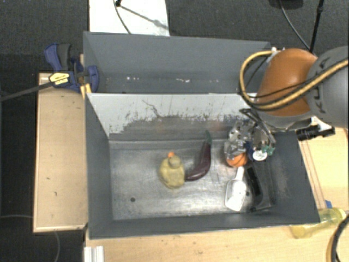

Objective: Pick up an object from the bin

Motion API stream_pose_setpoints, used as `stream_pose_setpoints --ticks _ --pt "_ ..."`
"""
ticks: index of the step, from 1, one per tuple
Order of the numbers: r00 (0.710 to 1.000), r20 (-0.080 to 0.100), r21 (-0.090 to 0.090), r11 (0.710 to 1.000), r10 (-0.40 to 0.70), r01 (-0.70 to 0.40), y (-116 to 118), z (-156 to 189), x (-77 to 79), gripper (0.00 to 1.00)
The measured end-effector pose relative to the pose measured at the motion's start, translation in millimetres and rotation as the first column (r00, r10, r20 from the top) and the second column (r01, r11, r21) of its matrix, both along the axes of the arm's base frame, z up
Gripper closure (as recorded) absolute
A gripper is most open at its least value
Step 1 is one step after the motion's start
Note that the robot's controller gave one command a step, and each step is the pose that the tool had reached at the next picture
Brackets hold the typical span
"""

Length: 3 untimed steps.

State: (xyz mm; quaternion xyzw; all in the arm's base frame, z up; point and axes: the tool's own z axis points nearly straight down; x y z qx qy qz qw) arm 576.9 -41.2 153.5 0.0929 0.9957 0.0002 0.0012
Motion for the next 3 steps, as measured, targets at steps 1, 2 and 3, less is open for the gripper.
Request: stream_pose_setpoints --ticks 1,2,3 --pt "0.998 0.000 -0.001 0.998 0.055 -0.055 -16 4 -41.6 0.00" --pt "0.998 0.000 0.000 0.998 0.056 -0.056 -15 4 -41.5 0.00" --pt "1.000 -0.004 0.004 1.000 0.006 -0.006 -71 -77 7.5 1.00"
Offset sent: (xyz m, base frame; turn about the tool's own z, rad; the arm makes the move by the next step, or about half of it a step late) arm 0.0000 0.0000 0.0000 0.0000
